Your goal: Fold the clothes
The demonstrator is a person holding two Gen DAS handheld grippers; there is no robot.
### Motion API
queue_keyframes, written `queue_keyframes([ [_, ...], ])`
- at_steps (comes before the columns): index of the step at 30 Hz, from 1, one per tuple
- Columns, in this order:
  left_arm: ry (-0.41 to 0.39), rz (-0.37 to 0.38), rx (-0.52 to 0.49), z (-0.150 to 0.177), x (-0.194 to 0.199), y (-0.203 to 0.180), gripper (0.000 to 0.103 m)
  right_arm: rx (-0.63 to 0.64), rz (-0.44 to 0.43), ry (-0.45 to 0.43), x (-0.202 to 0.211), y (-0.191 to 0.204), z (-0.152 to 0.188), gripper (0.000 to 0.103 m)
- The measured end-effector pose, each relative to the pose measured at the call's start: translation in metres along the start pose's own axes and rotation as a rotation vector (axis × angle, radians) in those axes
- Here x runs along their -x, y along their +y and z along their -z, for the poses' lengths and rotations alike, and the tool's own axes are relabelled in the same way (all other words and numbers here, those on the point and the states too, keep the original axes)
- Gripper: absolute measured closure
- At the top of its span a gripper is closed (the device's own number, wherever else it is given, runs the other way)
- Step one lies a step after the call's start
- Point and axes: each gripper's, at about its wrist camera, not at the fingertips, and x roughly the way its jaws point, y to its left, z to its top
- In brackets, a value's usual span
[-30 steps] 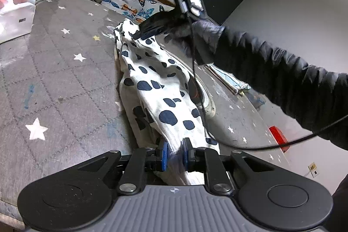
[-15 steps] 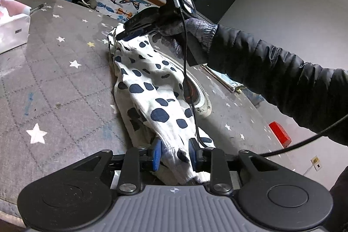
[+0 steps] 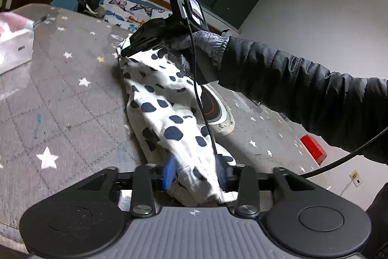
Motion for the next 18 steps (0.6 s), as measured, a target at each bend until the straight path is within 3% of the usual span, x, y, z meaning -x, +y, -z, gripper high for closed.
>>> queue_keyframes([
  [8, -0.042, -0.028, -0.065, -0.012, 0.011, -0.01, 0.059, 0.072, 0.023, -0.024, 0.061, -0.011, 0.008, 0.094],
  [13, -0.077, -0.048, -0.103, -0.026, 0.006, -0.018, 0.061, 0.102, 0.051, 0.002, 0.094, -0.029, 0.046, 0.093],
  [18, -0.061, -0.068, -0.111, -0.049, -0.026, -0.018, 0.061, -0.002, 0.071, 0.0, 0.119, -0.067, 0.091, 0.093],
])
